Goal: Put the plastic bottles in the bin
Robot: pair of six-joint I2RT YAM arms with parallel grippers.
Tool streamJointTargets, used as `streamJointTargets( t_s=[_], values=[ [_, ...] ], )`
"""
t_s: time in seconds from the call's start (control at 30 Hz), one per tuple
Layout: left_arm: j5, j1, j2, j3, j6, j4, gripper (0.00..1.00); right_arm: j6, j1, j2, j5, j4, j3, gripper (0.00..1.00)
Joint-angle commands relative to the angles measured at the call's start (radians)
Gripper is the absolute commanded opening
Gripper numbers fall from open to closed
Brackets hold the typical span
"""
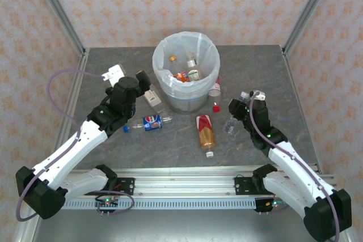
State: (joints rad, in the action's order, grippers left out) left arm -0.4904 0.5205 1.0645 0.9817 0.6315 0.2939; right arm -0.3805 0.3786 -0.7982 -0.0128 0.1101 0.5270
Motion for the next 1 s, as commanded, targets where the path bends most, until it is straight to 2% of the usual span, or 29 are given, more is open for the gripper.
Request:
streamJointTargets(
  t_s=[0.0, 0.23, 0.7, 0.97],
  values=[
    [-0.025, -0.008, -0.008, -0.008, 0.008, -0.023, 1.0, 0.023, -0.004, 0.032, -0.059, -0.094, 0.018, 0.28],
    [-0.031, -0.01, 0.004, 0.004, 0.016, -0.006, 1.0, 0.038, -0.004, 0.04, -0.166, -0.189, 0.087, 0.01],
    [-0.03, -0.013, -0.003, -0.007, 0.034, 0.001, 1.0, 0.096, -0.003, -0.045, -0.33, -0.174, 0.346, 0.0],
    [-0.023, -0.014, -0.015, -0.012, 0.037, 0.015, 1.0, 0.078, -0.002, -0.237, -0.338, -0.068, 0.621, 0.0]
  ],
)
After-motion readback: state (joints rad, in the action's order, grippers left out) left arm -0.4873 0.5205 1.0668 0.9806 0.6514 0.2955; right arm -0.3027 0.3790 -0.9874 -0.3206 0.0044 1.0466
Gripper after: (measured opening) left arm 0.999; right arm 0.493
